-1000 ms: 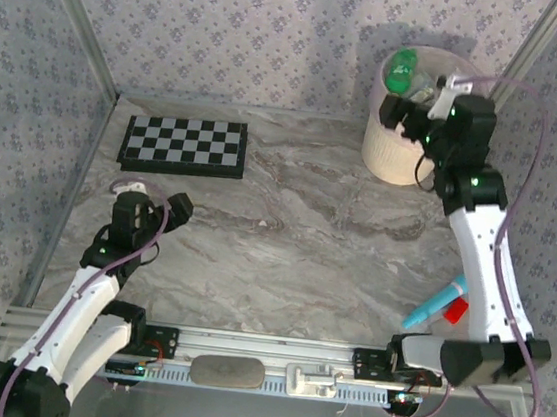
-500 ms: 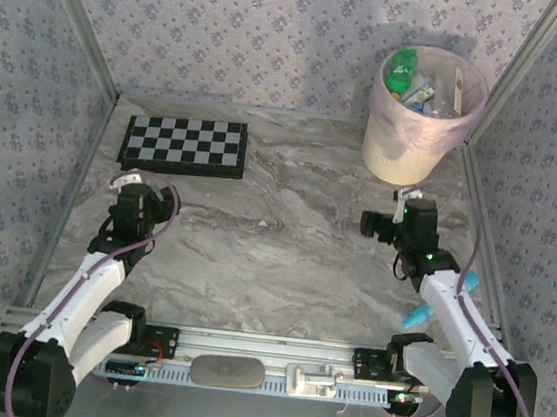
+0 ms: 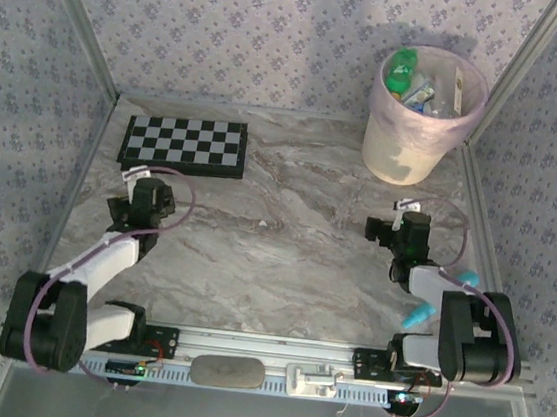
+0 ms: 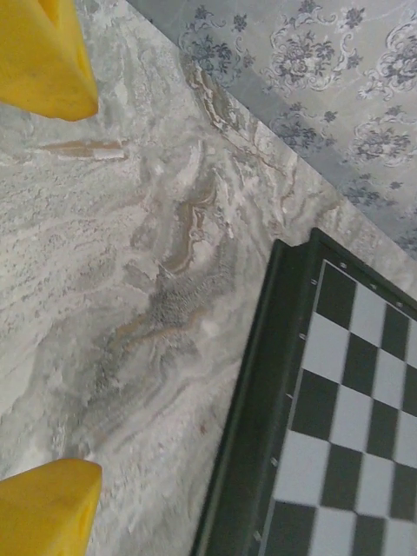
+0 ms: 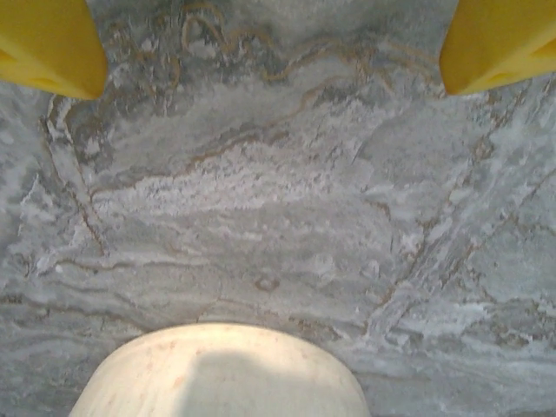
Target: Put the plastic bottles in the bin
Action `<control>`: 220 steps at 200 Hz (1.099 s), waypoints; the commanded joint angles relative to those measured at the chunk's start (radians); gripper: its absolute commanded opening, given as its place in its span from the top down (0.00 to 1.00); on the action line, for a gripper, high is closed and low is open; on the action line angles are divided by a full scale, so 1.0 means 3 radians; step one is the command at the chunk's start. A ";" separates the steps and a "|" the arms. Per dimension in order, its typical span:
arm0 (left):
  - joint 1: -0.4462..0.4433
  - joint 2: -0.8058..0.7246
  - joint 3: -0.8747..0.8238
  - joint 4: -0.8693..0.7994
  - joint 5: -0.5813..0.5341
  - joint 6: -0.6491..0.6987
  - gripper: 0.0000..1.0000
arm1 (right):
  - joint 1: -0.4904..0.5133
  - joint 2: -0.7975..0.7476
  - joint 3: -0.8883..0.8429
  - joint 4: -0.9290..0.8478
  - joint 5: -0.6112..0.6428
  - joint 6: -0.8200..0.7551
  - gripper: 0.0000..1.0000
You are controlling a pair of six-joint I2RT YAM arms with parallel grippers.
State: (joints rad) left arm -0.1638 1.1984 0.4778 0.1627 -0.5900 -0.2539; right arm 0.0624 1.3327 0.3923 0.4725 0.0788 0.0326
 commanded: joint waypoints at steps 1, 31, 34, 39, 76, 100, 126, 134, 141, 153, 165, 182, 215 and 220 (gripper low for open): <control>-0.0026 0.0256 0.0005 0.0648 -0.0240 0.0249 0.00 | -0.0063 0.0074 0.0148 0.0239 -0.0208 -0.0039 0.00; -0.0058 0.0588 -0.0052 0.1215 -0.0284 0.0327 0.00 | -0.0063 0.0049 0.0105 0.0308 -0.0282 -0.0072 0.00; -0.0073 0.0605 -0.0028 0.1197 -0.0288 0.0339 0.00 | -0.0059 0.0049 0.0104 0.0305 -0.0282 -0.0072 0.00; -0.0089 0.0652 0.0008 0.1213 -0.0282 0.0394 0.00 | -0.0060 0.0049 0.0109 0.0295 -0.0273 -0.0072 0.00; -0.0285 0.1083 0.0130 0.1688 -0.0087 0.1207 0.00 | -0.0060 0.0122 0.0211 0.0171 -0.0129 -0.0013 0.00; -0.0246 0.1150 0.0143 0.1759 0.0040 0.1259 0.00 | -0.0060 0.0040 0.0119 0.0232 0.0044 -0.0018 0.00; -0.0134 0.1007 -0.0056 0.1943 0.0364 0.1181 0.00 | -0.0095 -0.0098 -0.0130 0.0586 0.0410 -0.0083 0.00; -0.0039 0.0961 -0.0141 0.2030 0.0507 0.1091 0.00 | -0.0157 -0.0104 -0.0189 0.0732 0.0334 -0.0048 0.00; 0.0066 0.0938 -0.0203 0.2096 0.0624 0.0986 0.00 | -0.0181 -0.0093 -0.0193 0.0770 0.0293 -0.0049 0.00; 0.0246 0.0945 -0.0276 0.2205 0.0825 0.0822 0.00 | -0.0190 -0.0050 -0.0170 0.0795 0.0254 -0.0093 0.00; 0.0383 0.1023 -0.0316 0.2298 0.0990 0.0683 0.00 | -0.0195 -0.0034 -0.0140 0.0769 0.0165 -0.0123 0.00; 0.0371 0.1121 -0.0317 0.2317 0.0963 0.0708 0.00 | -0.0193 -0.0040 -0.0078 0.0618 0.0008 -0.0126 0.00; 0.0424 0.1153 -0.0299 0.2396 0.1093 0.0701 0.00 | -0.0139 -0.0069 -0.0053 0.0487 -0.0103 -0.0125 0.00; 0.0428 0.1162 -0.0305 0.2438 0.1095 0.0706 0.00 | -0.0137 -0.0076 -0.0046 0.0457 -0.0129 -0.0111 0.00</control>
State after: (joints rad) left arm -0.0456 1.5440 0.3805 0.8322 -0.3138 -0.0177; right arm 0.0120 1.3190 0.3515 0.6373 0.0799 0.0093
